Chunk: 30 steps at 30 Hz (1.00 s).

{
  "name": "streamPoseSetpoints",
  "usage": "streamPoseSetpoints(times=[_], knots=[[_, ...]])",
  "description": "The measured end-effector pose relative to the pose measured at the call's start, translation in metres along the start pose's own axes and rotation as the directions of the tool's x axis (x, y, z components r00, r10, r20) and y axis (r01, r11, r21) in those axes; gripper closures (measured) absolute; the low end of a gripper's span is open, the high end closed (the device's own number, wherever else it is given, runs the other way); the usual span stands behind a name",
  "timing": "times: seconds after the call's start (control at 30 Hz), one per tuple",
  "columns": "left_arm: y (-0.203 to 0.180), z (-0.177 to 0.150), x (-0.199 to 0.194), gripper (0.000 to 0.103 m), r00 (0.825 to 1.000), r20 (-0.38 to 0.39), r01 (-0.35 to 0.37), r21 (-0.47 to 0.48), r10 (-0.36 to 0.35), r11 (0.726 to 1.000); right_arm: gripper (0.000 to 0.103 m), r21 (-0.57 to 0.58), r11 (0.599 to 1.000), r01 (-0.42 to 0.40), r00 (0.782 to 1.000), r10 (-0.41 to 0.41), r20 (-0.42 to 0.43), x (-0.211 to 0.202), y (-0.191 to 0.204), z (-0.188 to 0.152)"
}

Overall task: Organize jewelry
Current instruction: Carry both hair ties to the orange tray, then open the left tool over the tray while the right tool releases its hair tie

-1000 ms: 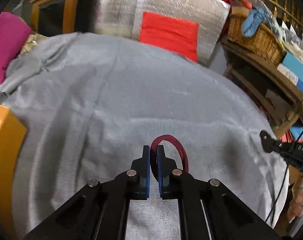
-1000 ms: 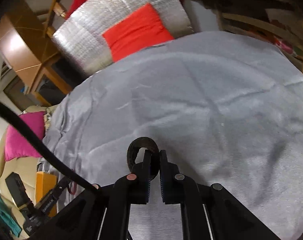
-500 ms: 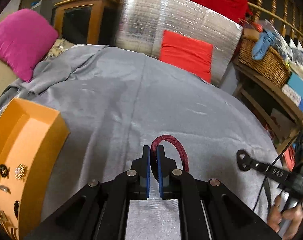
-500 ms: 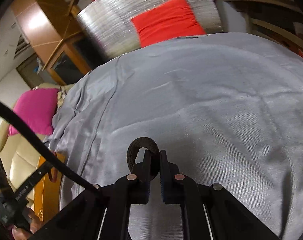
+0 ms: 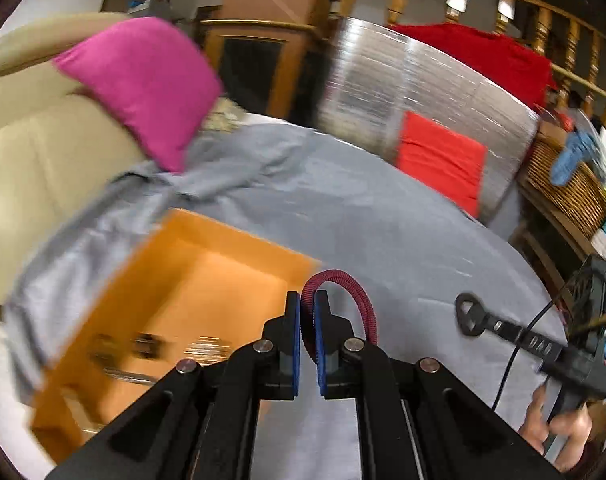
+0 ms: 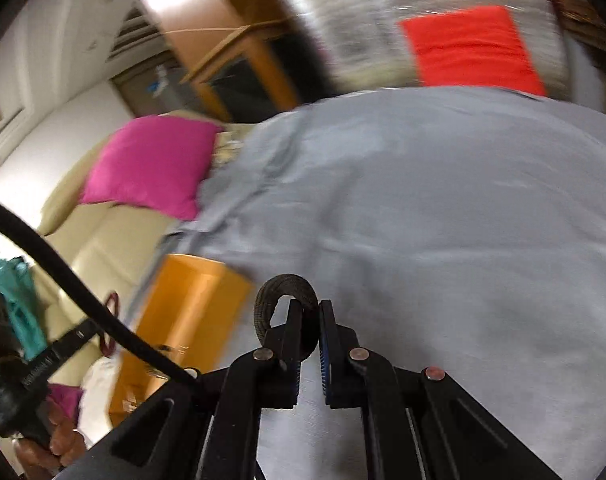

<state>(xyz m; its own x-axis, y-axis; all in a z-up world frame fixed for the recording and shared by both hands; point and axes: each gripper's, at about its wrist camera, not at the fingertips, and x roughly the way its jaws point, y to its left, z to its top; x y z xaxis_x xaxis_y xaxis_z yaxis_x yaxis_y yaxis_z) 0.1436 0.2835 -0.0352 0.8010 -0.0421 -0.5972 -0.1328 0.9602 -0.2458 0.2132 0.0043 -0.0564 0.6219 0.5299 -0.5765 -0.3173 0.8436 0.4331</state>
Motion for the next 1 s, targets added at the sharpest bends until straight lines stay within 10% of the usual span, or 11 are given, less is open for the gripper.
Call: streamPoseSetpoints(times=[0.2, 0.4, 1.0], knots=[[0.09, 0.031, -0.004, 0.096, 0.991, -0.061, -0.115, 0.012, 0.116, 0.993, 0.094, -0.127, 0.986, -0.111, 0.989, 0.097, -0.115, 0.061, 0.109, 0.026], [0.105, 0.023, 0.057, 0.096, 0.969, -0.208, -0.115, 0.105, 0.135, 0.988, 0.094, -0.24, 0.968, -0.076, 0.958, 0.004, -0.286, 0.145, 0.176, 0.027], [0.106, 0.004, 0.163, 0.096, 0.887, -0.39, -0.186, 0.186, 0.246, 0.965, 0.094, -0.366, 0.931, 0.014, 0.873, -0.189, -0.45, 0.231, 0.17, 0.017]])
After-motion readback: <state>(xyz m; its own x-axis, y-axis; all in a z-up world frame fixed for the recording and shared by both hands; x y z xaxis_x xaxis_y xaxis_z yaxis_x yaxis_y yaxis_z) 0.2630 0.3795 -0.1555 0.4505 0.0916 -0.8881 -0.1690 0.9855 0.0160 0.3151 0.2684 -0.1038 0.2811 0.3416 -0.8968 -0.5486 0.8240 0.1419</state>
